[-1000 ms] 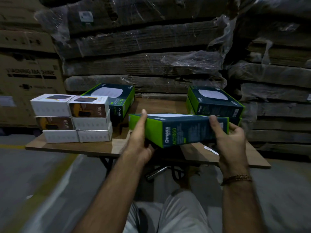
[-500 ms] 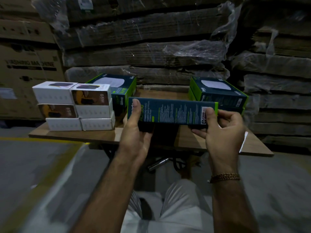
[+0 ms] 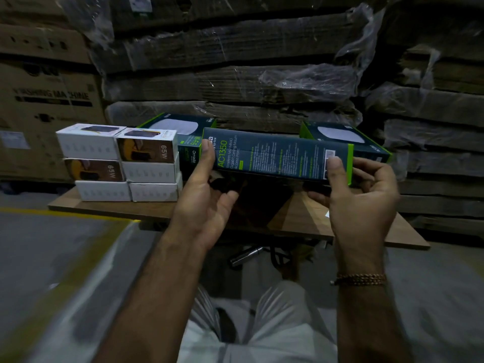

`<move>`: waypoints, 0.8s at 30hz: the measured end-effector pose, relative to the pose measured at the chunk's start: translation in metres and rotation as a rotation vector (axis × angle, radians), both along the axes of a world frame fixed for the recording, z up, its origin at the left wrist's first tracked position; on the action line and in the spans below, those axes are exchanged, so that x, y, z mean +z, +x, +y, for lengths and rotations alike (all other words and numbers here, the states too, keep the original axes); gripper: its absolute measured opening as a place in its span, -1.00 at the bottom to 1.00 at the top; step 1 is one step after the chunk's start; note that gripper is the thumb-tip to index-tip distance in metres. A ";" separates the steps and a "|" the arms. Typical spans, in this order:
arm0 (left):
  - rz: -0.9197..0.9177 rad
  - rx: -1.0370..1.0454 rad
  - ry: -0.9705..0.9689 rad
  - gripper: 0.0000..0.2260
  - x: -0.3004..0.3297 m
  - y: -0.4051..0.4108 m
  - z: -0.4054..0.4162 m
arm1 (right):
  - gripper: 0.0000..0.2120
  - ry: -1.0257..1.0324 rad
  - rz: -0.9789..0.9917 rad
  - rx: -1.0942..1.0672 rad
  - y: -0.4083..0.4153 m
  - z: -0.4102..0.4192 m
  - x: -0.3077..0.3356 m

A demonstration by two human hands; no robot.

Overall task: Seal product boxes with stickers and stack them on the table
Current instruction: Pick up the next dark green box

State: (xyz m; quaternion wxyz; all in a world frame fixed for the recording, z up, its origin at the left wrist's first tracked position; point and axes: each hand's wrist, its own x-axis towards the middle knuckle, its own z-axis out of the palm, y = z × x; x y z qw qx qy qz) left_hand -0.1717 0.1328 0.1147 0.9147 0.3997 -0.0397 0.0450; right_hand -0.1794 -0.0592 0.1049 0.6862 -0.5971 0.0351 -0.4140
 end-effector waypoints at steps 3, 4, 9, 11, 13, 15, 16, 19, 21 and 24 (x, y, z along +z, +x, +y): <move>0.007 -0.002 0.014 -0.64 0.000 -0.003 0.001 | -0.61 0.020 -0.005 0.042 -0.004 0.000 0.002; 0.008 -0.011 0.019 -0.63 0.000 -0.004 0.001 | -0.61 0.032 -0.015 0.062 -0.005 0.000 0.003; -0.009 -0.016 0.043 -0.65 0.002 0.000 0.000 | -0.59 0.055 -0.050 0.101 -0.007 0.002 0.009; -0.008 -0.010 0.048 -0.62 0.005 0.000 -0.001 | -0.60 0.058 -0.060 0.106 -0.007 0.004 0.010; -0.004 -0.016 0.045 -0.58 0.004 0.001 0.000 | -0.60 0.057 -0.068 0.106 -0.006 0.005 0.009; 0.004 -0.010 0.049 -0.59 0.003 0.002 0.002 | -0.60 0.059 -0.073 0.105 -0.006 0.005 0.009; 0.010 -0.006 0.055 -0.59 0.003 0.002 0.001 | -0.60 0.060 -0.076 0.105 -0.006 0.006 0.009; 0.011 0.014 0.096 -0.53 0.003 0.003 0.000 | -0.58 0.060 -0.078 0.103 -0.007 0.006 0.009; 0.013 0.057 0.177 -0.39 -0.001 0.006 -0.001 | -0.56 0.058 -0.079 0.103 -0.007 0.007 0.009; -0.045 0.391 0.693 0.10 -0.010 0.011 -0.002 | -0.56 0.057 -0.088 0.098 -0.006 0.006 0.008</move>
